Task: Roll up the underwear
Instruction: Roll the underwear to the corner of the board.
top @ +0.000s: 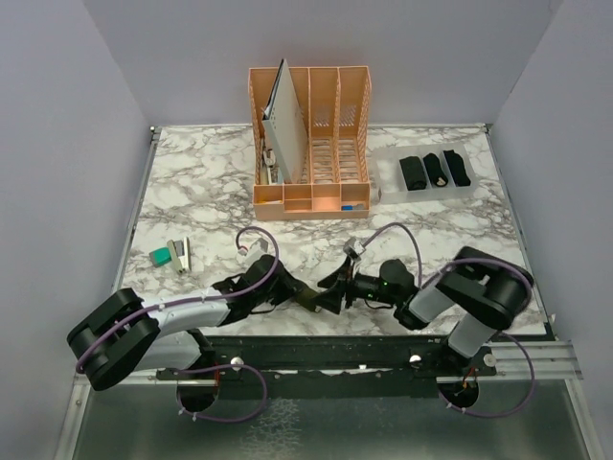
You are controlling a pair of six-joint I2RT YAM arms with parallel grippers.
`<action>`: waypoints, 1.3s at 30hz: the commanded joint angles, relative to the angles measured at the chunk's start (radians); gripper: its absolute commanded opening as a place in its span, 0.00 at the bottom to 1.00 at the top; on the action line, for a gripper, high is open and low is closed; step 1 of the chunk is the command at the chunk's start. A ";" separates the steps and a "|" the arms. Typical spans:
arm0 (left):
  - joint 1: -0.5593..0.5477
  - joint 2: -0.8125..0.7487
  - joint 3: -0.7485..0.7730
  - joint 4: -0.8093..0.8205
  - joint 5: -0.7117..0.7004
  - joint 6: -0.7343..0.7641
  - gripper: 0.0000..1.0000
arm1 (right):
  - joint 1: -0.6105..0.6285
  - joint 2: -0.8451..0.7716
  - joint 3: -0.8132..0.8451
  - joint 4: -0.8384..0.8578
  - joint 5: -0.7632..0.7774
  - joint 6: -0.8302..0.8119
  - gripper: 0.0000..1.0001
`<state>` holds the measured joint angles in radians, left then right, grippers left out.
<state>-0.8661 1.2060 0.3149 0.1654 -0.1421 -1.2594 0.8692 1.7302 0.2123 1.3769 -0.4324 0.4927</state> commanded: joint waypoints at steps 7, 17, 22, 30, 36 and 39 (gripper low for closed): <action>0.000 0.004 0.065 -0.271 -0.028 -0.078 0.09 | 0.187 -0.387 0.145 -0.758 0.320 -0.732 0.69; 0.004 -0.012 0.062 -0.285 -0.026 -0.159 0.07 | 0.462 -0.245 0.198 -0.679 0.671 -0.914 0.69; 0.008 -0.016 0.073 -0.310 -0.024 -0.155 0.07 | 0.498 -0.103 0.251 -0.640 0.801 -0.958 0.61; 0.013 -0.063 0.060 -0.325 -0.038 -0.148 0.09 | 0.499 -0.016 0.233 -0.608 0.902 -0.895 0.40; 0.015 -0.095 0.064 -0.317 -0.048 -0.088 0.44 | 0.459 -0.059 0.154 -0.518 0.722 -0.698 0.11; 0.015 -0.141 0.057 -0.328 -0.070 -0.074 0.76 | 0.365 -0.077 0.091 -0.433 0.487 -0.561 0.10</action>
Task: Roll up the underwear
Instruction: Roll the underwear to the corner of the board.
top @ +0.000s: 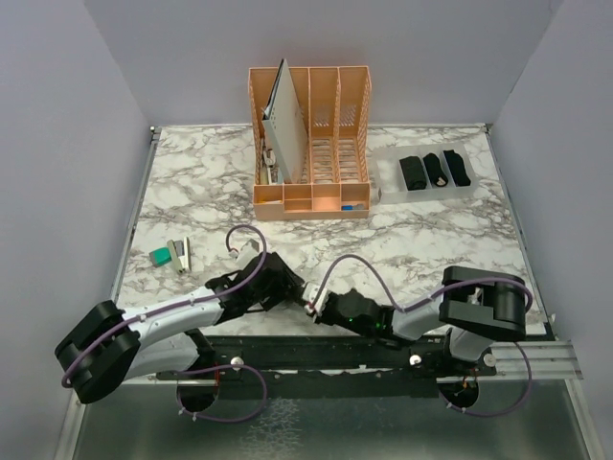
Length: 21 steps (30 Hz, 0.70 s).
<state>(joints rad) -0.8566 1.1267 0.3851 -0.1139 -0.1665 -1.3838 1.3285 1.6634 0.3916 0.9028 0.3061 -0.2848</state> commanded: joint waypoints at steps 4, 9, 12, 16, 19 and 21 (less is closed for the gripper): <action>0.005 -0.149 -0.103 0.096 -0.018 0.073 0.90 | -0.213 0.041 -0.125 0.192 -0.506 0.404 0.10; 0.004 -0.153 -0.155 0.228 0.023 0.120 0.90 | -0.291 0.140 -0.146 0.402 -0.640 0.588 0.10; 0.005 -0.109 -0.163 0.290 0.054 0.137 0.87 | -0.307 0.185 -0.153 0.503 -0.664 0.637 0.10; 0.004 -0.037 -0.155 0.352 0.074 0.141 0.73 | -0.314 0.209 -0.142 0.508 -0.668 0.661 0.11; 0.005 0.006 -0.132 0.311 0.067 0.141 0.55 | -0.325 0.210 -0.148 0.517 -0.662 0.683 0.13; 0.005 0.028 -0.129 0.291 0.060 0.135 0.44 | -0.328 0.207 -0.152 0.522 -0.661 0.690 0.17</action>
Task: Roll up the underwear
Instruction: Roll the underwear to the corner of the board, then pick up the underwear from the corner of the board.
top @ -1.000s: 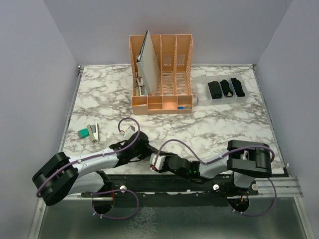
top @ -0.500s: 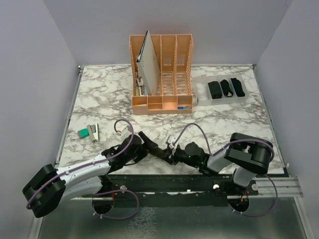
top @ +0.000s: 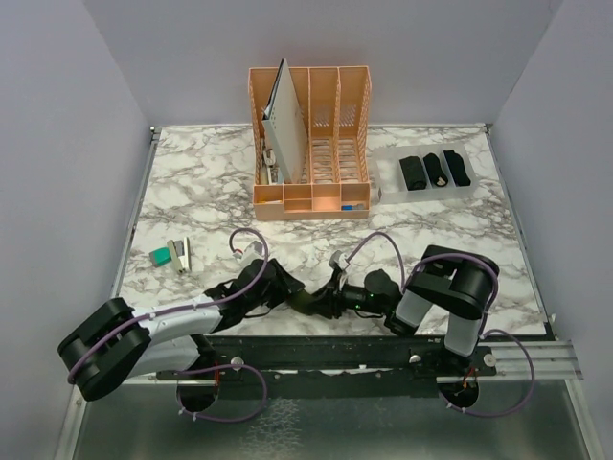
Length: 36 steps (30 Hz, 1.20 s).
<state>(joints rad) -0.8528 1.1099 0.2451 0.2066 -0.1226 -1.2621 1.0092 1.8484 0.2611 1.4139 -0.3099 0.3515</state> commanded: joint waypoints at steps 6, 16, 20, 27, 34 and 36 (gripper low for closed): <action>0.001 0.079 0.023 -0.051 0.010 0.004 0.21 | -0.010 -0.060 0.017 -0.154 -0.065 -0.019 0.49; 0.001 0.112 0.097 -0.159 -0.006 -0.008 0.12 | 0.104 -0.291 0.152 -0.667 0.212 -0.426 1.00; 0.001 0.122 0.107 -0.177 -0.008 -0.011 0.11 | 0.191 -0.271 0.220 -0.804 0.431 -0.506 0.96; 0.001 0.119 0.111 -0.195 -0.012 -0.022 0.11 | 0.293 -0.187 0.257 -0.812 0.656 -0.505 0.76; 0.001 0.093 0.116 -0.229 -0.024 -0.023 0.12 | 0.330 -0.122 0.286 -0.866 0.818 -0.483 0.46; 0.001 0.076 0.113 -0.237 -0.029 -0.024 0.18 | 0.330 -0.133 0.276 -0.874 0.851 -0.478 0.34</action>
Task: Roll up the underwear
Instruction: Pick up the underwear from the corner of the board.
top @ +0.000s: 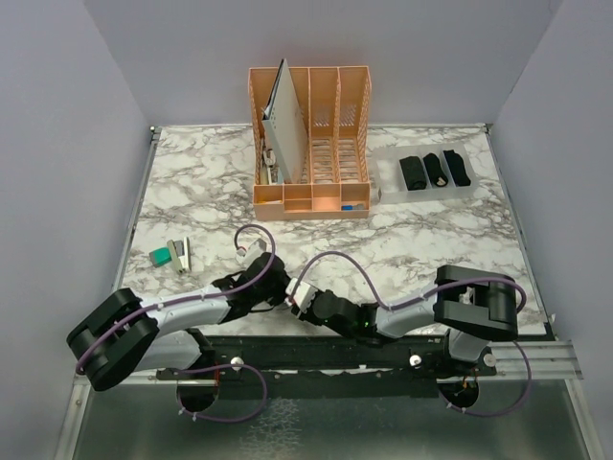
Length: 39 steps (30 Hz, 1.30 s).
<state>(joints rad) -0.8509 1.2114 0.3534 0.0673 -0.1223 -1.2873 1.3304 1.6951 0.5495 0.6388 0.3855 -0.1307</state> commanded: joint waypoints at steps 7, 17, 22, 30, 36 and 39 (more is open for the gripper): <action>0.005 -0.140 0.022 -0.187 -0.085 0.013 0.76 | -0.007 -0.049 -0.036 -0.152 0.106 0.053 0.00; 0.019 -0.443 0.017 -0.390 -0.236 0.024 0.99 | -0.246 -0.352 -0.013 -0.367 -0.063 0.298 0.00; 0.022 -0.543 0.002 -0.446 -0.261 0.030 0.99 | -0.443 -0.511 0.062 -0.525 -0.100 0.289 0.00; 0.024 -0.567 0.006 -0.432 -0.243 0.087 0.99 | -0.774 -0.423 0.303 -0.720 -0.072 0.276 0.00; 0.025 -0.500 0.042 -0.420 -0.208 0.133 0.99 | -0.882 -0.162 0.548 -0.787 0.019 0.240 0.00; 0.027 -0.479 0.047 -0.405 -0.182 0.143 0.99 | -0.916 -0.018 0.671 -0.810 0.063 0.210 0.00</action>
<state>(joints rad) -0.8310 0.7101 0.3664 -0.3458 -0.3412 -1.1881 0.4488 1.5398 1.0966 -0.0727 0.3641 0.1226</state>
